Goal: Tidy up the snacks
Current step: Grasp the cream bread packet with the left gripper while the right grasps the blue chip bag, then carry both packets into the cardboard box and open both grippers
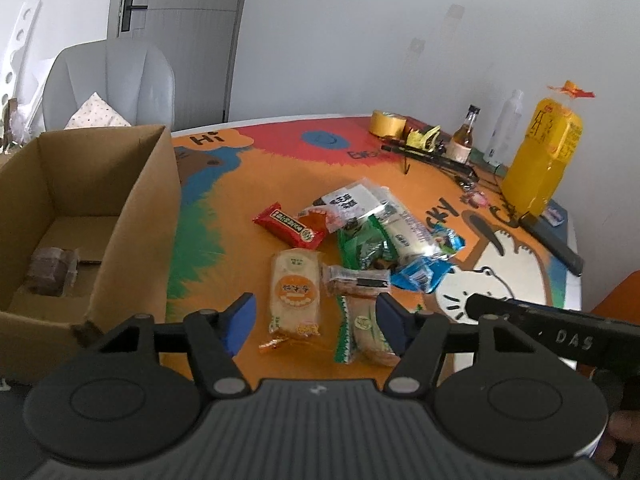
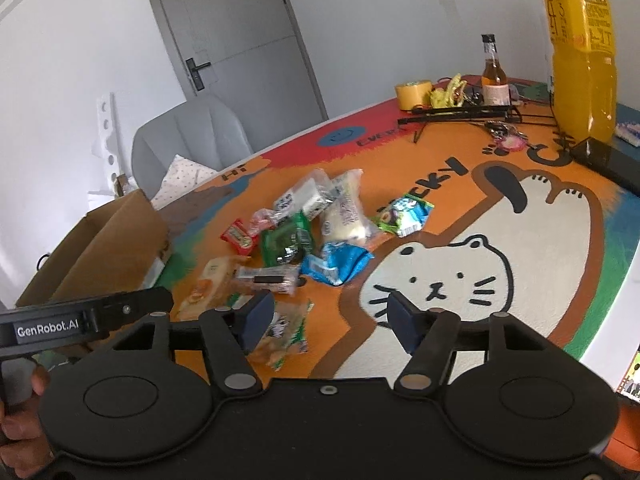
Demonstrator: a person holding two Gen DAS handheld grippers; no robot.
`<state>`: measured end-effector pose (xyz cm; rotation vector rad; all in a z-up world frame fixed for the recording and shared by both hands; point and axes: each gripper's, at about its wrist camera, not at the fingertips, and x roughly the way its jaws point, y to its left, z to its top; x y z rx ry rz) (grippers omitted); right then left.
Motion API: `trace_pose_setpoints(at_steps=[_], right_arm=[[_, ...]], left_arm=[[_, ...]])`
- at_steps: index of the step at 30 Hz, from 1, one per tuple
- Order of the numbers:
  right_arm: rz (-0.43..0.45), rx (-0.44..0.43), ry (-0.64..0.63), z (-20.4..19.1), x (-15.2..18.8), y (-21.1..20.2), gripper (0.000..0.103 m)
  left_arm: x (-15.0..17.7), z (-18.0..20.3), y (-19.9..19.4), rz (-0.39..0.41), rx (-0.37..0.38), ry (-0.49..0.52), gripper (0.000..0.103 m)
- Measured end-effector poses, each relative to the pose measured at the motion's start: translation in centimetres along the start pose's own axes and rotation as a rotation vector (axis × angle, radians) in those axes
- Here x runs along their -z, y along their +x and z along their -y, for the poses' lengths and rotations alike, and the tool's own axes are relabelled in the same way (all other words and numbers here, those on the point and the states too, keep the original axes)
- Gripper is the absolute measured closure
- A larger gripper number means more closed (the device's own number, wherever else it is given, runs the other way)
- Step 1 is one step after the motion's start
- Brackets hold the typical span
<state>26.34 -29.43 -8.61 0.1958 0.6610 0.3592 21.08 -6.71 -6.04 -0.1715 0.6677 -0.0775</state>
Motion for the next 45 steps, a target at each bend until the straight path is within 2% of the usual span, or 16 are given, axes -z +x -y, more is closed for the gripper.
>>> trace_pose_setpoints(at_steps=[5, 17, 19, 24, 28, 29, 31, 35, 45], right_arm=[[-0.004, -0.003, 0.021, 0.9, -0.4, 1.3, 0.04], [-0.035, -0.032, 0.02, 1.4, -1.0, 5.0, 0.039], [-0.037, -0.037, 0.014, 1.3, -1.1, 5.4, 0.039], [-0.036, -0.058, -0.015, 0.8, -1.2, 6.3, 0.039], [-0.034, -0.058, -0.035, 0.5, -1.3, 7.1, 0.039], [-0.031, -0.062, -0.041, 0.3, -1.3, 7.3, 0.04], [-0.033, -0.081, -0.056, 0.2, -1.3, 7.5, 0.058], [-0.025, -0.109, -0.046, 0.3, -1.2, 7.1, 0.071], [0.037, -0.125, -0.079, -1.3, -1.6, 4.1, 0.075]], left_arm=[[0.0, -0.3, 2.0, -0.029, -0.021, -0.006, 0.038], [-0.4, -0.7, 6.0, -0.069, -0.053, -0.013, 0.048], [-0.5, -0.6, 6.4, -0.068, -0.069, -0.01, 0.051], [-0.4, -0.7, 7.0, -0.068, -0.106, 0.002, 0.069], [-0.5, -1.1, 6.8, -0.071, -0.096, -0.021, 0.069], [-0.5, -1.2, 6.7, -0.071, -0.099, -0.027, 0.069], [-0.6, -1.3, 6.5, -0.067, -0.09, -0.032, 0.069], [-0.9, -1.1, 5.6, -0.042, -0.084, -0.022, 0.069], [-1.9, -1.0, 2.6, 0.019, -0.066, -0.027, 0.069]])
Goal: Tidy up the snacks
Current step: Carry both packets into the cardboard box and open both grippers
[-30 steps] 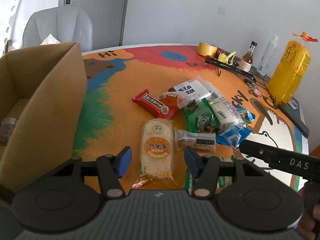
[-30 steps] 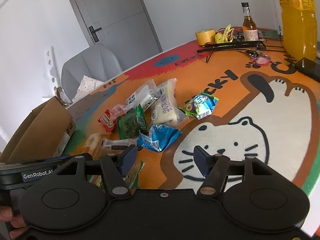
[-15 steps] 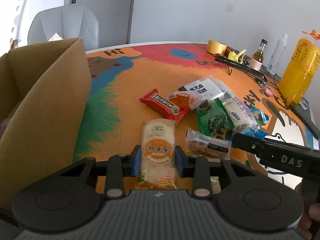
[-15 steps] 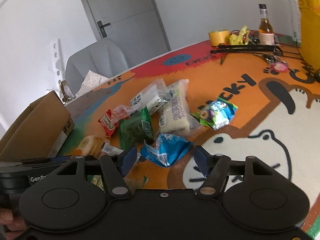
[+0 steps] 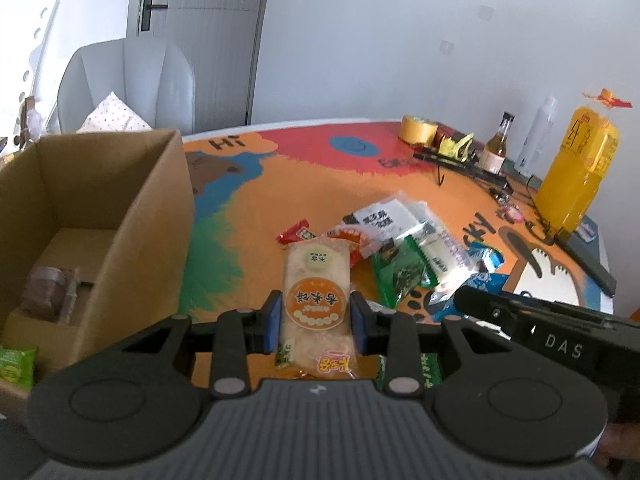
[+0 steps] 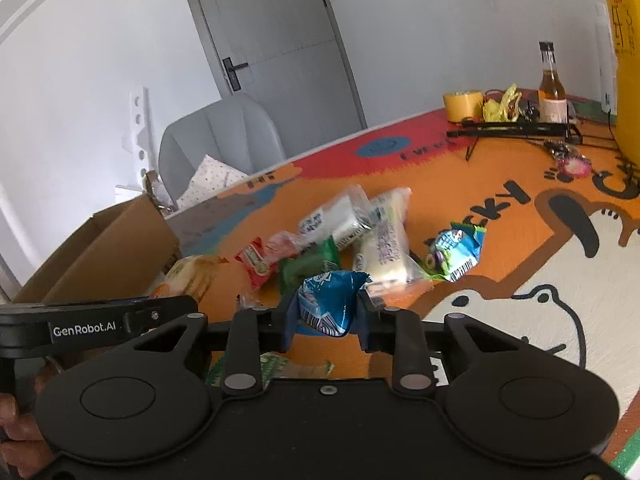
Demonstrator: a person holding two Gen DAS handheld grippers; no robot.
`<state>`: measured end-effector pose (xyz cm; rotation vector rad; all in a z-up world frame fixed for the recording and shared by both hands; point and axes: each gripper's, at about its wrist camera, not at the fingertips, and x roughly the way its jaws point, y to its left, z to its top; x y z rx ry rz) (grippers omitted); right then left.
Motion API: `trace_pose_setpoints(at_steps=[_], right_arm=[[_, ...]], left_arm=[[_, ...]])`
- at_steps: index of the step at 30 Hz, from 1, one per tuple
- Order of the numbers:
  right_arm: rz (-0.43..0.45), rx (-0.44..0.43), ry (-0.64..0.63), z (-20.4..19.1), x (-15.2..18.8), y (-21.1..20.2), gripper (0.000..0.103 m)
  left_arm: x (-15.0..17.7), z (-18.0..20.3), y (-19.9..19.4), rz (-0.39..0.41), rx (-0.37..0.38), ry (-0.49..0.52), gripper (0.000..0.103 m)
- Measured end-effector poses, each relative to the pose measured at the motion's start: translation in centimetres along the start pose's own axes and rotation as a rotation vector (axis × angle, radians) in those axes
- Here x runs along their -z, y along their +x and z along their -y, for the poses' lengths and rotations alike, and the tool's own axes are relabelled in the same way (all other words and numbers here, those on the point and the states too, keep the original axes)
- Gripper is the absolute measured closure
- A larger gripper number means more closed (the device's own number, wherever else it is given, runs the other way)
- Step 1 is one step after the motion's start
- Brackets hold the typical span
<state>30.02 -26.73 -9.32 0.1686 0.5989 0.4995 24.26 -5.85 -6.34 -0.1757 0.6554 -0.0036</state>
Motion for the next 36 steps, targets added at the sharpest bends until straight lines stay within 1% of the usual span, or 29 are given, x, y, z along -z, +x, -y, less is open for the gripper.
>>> trace_pose_setpoints(at_steps=[10, 18, 28, 36], right_arm=[[0.041, -0.038, -0.022, -2.5, -1.2, -1.3, 0.076], [0.062, -0.066, -0.05, -4.8, -2.3, -1.3, 0.076], [0.075, -0.115, -0.103, -8.3, -3.4, -0.7, 0.076], [0.072, -0.136, -0.136, -10.7, -3.7, 0.0, 0.076]], left_arm=[[-1.1, -0.8, -3.3, 0.065, -0.003, 0.0, 0.069], [-2.1, -2.6, -5.6, 0.114, -0.027, -0.015, 0.069], [-2.8, -5.4, -7.6, 0.151, -0.065, -0.047, 0.069], [-2.8, -7.9, -7.8, 0.154, -0.1, -0.087, 0.069]])
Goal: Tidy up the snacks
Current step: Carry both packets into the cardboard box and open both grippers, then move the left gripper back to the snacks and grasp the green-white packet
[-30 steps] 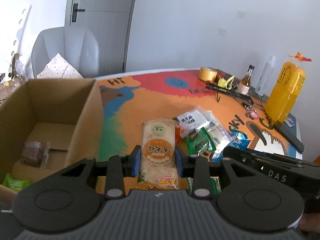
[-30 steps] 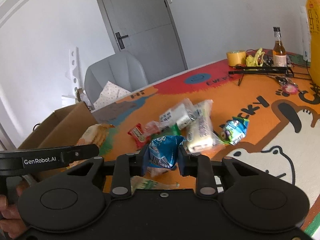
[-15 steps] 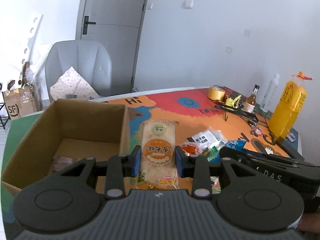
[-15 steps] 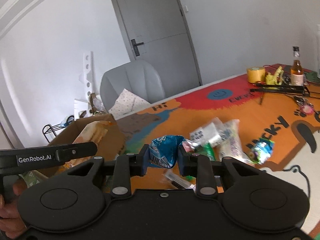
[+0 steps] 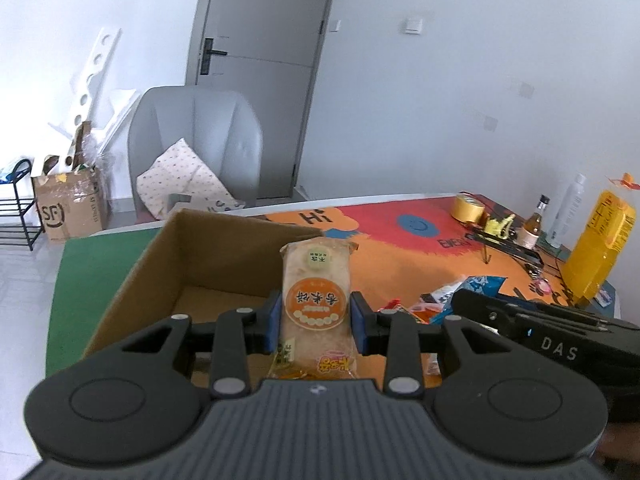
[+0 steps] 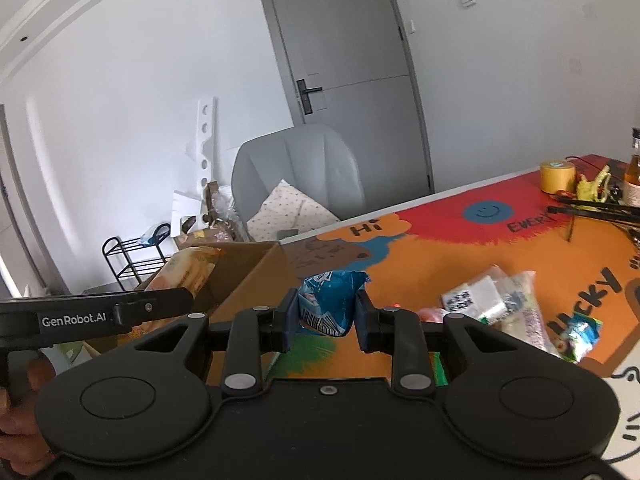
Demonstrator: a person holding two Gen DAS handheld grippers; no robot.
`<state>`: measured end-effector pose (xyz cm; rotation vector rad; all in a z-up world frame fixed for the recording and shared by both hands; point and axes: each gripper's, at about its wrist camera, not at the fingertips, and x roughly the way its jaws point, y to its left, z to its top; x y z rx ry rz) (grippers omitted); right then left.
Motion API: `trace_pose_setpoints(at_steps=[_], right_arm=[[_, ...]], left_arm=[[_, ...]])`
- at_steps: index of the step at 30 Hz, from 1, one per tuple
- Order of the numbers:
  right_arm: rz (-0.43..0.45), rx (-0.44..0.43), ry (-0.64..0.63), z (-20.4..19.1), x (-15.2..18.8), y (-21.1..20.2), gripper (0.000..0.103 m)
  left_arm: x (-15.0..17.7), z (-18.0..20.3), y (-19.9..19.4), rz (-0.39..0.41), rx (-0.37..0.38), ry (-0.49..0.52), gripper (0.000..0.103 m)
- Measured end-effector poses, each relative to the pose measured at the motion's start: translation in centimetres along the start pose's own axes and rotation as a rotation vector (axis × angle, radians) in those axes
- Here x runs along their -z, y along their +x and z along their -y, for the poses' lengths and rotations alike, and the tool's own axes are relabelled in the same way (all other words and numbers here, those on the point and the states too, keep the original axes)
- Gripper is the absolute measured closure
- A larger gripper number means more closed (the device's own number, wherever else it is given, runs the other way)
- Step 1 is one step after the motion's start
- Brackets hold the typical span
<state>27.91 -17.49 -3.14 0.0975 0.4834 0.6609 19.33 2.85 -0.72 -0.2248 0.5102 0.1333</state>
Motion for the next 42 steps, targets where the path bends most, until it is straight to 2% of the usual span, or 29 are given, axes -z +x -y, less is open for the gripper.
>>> trace_pose_setpoints(at_steps=[14, 17, 21, 24, 27, 30, 34, 42], right_arm=[[-0.003, -0.071, -0.032, -3.5, -0.9, 2.5, 0.076], [-0.012, -0.091, -0.04, -4.4, -0.9, 3.1, 0.076], [-0.025, -0.12, -0.053, -5.6, -1.1, 3.7, 0.076], [-0.034, -0.144, -0.056, -6.5, -1.2, 4.0, 0.076], [-0.036, -0.164, -0.059, -7.2, -1.3, 4.1, 0.075], [-0.046, -0.188, -0.054, -7.7, -1.5, 4.1, 0.067], [-0.046, -0.16, -0.043, -7.5, -1.6, 3.8, 0.058], [-0.045, -0.109, -0.012, -5.8, -1.1, 2.2, 0.057]], left_arm=[[-0.4, -4.6, 0.4, -0.014, -0.087, -0.068, 0.069], [-0.4, -5.4, 0.1, -0.002, -0.115, -0.081, 0.063], [-0.5, -6.4, -0.6, 0.008, -0.131, -0.112, 0.043], [-0.6, -6.9, -1.2, 0.024, -0.144, -0.12, 0.032], [-0.6, -7.3, -1.7, 0.038, -0.156, -0.128, 0.025], [-0.6, -7.6, -2.1, 0.052, -0.169, -0.132, 0.021], [-0.5, -7.7, -2.6, 0.061, -0.18, -0.132, 0.016], [-0.4, -7.0, -2.9, 0.065, -0.165, -0.126, 0.012]])
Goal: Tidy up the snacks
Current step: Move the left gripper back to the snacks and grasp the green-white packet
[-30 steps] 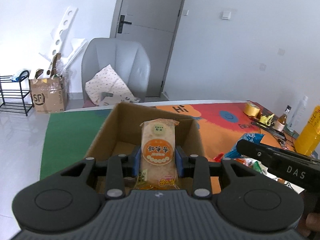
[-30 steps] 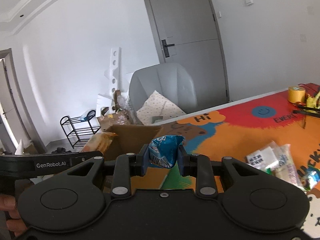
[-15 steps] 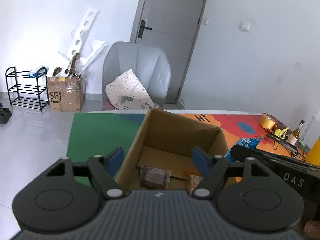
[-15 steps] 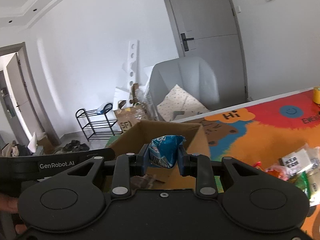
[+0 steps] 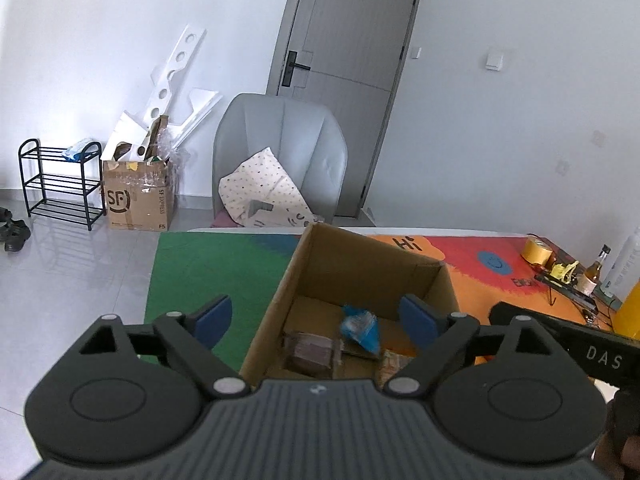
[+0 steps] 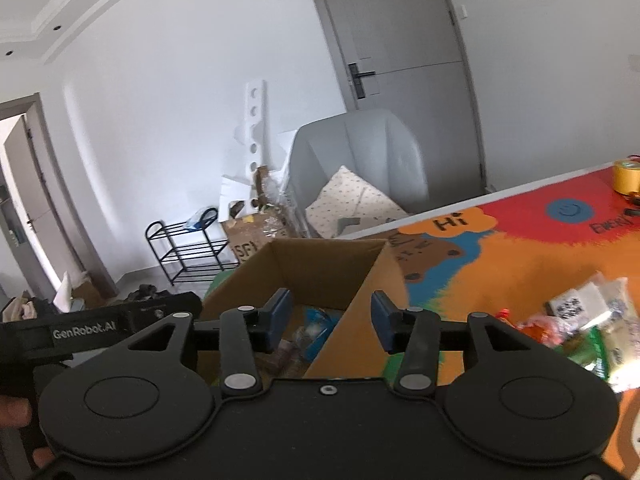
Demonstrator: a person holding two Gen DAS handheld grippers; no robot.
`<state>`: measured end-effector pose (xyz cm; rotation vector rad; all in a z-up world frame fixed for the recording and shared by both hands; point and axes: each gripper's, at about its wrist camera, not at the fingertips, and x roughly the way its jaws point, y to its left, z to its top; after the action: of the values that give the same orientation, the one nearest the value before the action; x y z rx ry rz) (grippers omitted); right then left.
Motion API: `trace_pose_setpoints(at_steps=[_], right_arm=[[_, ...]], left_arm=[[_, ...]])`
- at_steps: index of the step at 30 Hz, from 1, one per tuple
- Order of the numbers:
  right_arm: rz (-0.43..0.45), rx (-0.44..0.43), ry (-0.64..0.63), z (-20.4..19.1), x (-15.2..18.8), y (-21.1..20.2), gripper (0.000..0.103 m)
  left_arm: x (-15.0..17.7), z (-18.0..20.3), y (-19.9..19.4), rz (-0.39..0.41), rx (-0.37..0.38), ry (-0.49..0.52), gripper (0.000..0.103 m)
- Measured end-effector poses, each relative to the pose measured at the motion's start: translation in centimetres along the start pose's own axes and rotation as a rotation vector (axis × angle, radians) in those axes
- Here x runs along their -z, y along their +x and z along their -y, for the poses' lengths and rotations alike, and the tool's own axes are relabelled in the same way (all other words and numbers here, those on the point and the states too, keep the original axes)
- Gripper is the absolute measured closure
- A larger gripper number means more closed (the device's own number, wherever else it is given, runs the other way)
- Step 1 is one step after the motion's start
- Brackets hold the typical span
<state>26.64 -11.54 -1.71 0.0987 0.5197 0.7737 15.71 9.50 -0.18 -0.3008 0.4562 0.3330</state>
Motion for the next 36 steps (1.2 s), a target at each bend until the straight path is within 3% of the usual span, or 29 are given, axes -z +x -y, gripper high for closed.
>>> trace_pose_setpoints(at_steps=[11, 16, 22, 26, 36], right_arm=[[-0.004, 0.096, 0.056, 3.6, 1.5, -3.2, 0.048], [-0.001, 0.143, 0.092, 5.4, 2.1, -4.8, 0.025], [0.018, 0.196, 0.122, 7.5, 2.7, -6.7, 0.005], [0.015, 0.223, 0.145, 8.8, 3.3, -7.6, 0.001], [-0.013, 0.289, 0.2, 12.4, 5.4, -9.4, 0.0]], left_arm=[[1.1, 3.7, -0.4, -0.013, 0.057, 0.063, 0.004], [1.9, 5.6, -0.5, -0.029, 0.093, 0.09, 0.003], [2.7, 7.9, -0.5, -0.051, 0.136, 0.126, 0.003], [3.3, 9.4, -0.5, -0.073, 0.162, 0.136, 0.003], [5.4, 13.3, -0.5, -0.124, 0.212, 0.227, 0.003]])
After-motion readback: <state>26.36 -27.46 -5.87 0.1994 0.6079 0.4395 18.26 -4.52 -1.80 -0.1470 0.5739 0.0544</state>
